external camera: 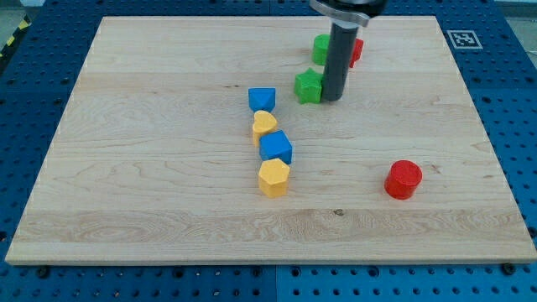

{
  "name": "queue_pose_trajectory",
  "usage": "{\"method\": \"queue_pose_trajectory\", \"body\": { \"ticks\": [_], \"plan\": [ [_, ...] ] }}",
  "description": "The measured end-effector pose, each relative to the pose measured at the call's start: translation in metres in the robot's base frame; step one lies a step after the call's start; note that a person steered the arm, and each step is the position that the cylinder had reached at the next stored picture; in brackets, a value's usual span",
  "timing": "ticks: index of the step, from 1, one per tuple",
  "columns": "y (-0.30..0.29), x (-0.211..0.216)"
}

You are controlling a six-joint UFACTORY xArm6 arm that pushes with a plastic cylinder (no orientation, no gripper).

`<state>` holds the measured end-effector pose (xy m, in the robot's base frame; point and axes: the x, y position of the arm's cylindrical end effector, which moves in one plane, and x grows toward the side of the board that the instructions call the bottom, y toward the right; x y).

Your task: Move the green star towards the top center

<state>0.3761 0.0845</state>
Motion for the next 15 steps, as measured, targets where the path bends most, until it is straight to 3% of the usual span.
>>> {"method": "queue_pose_trajectory", "body": {
  "ticks": [2,4,7,9,11,12,13,14,15],
  "plan": [
    [0.017,0.023],
    [-0.056,-0.040],
    [-0.075,-0.024],
    [-0.135,-0.059],
    [-0.146,-0.016],
    [-0.189,-0.016],
    [-0.224,-0.036],
    [-0.203,-0.075],
    [-0.194,-0.077]
  ]
}}
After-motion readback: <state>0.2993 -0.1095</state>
